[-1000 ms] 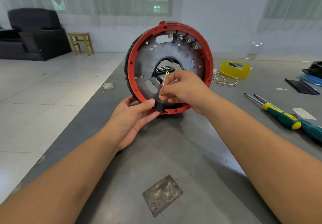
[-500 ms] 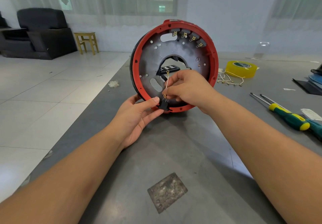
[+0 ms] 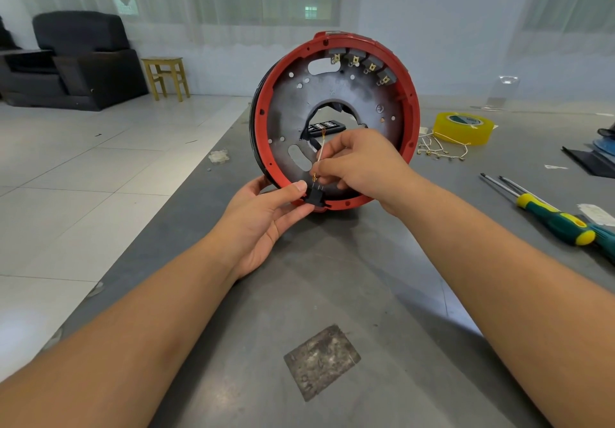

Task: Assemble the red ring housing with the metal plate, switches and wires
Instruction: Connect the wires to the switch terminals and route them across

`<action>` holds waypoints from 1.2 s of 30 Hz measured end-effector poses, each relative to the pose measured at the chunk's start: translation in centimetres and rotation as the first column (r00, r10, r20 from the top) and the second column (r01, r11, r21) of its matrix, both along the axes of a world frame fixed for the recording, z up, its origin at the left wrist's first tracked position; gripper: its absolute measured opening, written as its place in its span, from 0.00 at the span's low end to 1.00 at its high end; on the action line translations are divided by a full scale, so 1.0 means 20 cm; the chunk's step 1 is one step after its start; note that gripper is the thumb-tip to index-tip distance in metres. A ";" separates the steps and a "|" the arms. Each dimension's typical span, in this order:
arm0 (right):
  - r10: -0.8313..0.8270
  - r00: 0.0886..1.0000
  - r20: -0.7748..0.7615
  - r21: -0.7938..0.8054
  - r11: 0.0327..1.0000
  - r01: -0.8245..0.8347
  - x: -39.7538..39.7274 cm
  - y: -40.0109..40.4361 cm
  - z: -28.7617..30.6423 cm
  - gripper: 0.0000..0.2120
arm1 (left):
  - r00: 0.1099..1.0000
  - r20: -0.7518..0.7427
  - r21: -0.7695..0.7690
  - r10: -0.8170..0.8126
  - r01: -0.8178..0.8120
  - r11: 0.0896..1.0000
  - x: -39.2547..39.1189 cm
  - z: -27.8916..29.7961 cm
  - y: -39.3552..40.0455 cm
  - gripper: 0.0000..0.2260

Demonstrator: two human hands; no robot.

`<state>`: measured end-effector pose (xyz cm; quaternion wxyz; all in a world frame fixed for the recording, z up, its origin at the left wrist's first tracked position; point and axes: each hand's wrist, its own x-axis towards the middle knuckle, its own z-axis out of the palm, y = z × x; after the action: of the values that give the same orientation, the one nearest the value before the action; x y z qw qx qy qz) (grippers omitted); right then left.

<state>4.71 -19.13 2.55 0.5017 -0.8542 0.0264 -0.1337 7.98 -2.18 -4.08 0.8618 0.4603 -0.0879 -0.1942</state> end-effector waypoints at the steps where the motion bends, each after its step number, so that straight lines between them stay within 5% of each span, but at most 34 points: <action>1: -0.002 1.000 0.000 -0.001 1.000 0.002 0.00 0.00 0.00 0.06 | 1.000 0.001 0.003 0.000 0.000 1.000 0.00 0.00 0.00 0.20; 36: -0.002 1.000 0.012 -0.194 0.981 0.005 0.01 0.01 -0.02 0.09 | 0.996 -0.086 -0.063 0.007 -0.012 0.998 -0.01 0.00 -0.01 0.25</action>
<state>4.95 -18.98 2.15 0.4158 -0.8983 0.0117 -0.1415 7.81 -2.42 -4.07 0.8799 0.4242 -0.0546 -0.2069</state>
